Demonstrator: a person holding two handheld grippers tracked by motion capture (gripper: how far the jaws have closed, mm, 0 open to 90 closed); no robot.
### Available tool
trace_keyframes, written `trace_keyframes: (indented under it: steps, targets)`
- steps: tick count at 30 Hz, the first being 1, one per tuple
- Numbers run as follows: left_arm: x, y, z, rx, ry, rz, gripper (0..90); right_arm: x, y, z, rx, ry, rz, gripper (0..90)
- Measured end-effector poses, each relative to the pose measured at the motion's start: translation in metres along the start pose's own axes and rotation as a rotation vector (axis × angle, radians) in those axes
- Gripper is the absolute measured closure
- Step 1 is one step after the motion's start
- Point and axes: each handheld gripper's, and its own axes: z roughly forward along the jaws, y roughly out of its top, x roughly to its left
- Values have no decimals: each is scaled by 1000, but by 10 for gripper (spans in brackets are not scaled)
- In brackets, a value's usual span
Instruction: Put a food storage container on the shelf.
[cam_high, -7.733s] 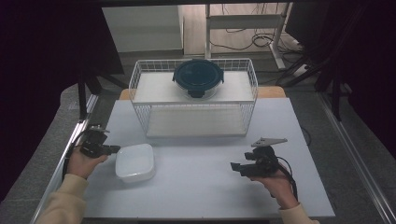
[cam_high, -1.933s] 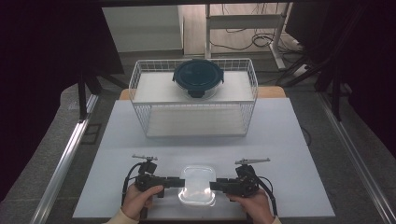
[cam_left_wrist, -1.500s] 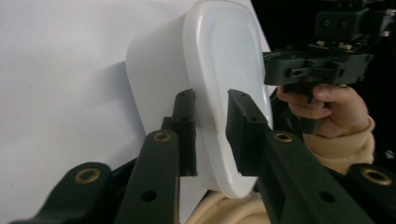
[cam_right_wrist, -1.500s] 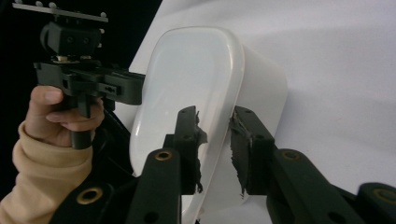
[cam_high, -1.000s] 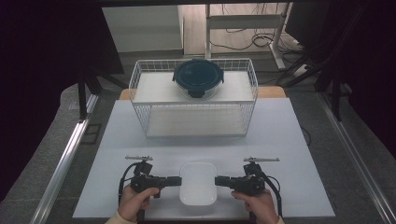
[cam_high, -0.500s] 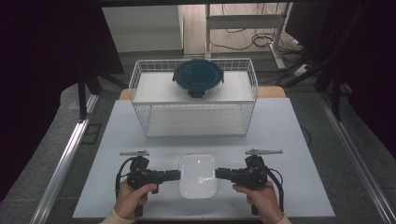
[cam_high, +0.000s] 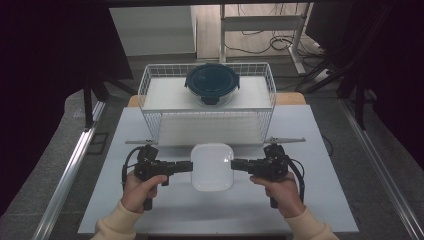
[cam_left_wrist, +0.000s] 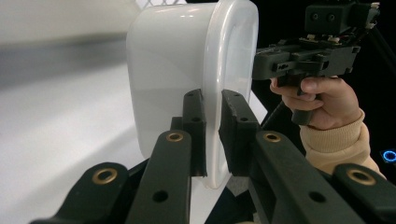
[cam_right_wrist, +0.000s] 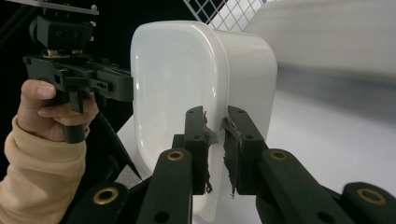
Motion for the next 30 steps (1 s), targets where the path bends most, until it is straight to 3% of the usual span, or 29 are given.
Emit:
trace_keyframes:
  steps: [8,18,30]
  targets:
    - [-1,27,-7,-28,-4,21,815,5,34,-1,-14,1,-40,793]
    - [-2,44,-10,-44,-6,31,815,7,55,-4,-26,-5,-55,794]
    - [-14,73,-20,-66,-2,58,814,19,83,-12,-42,-18,-84,793]
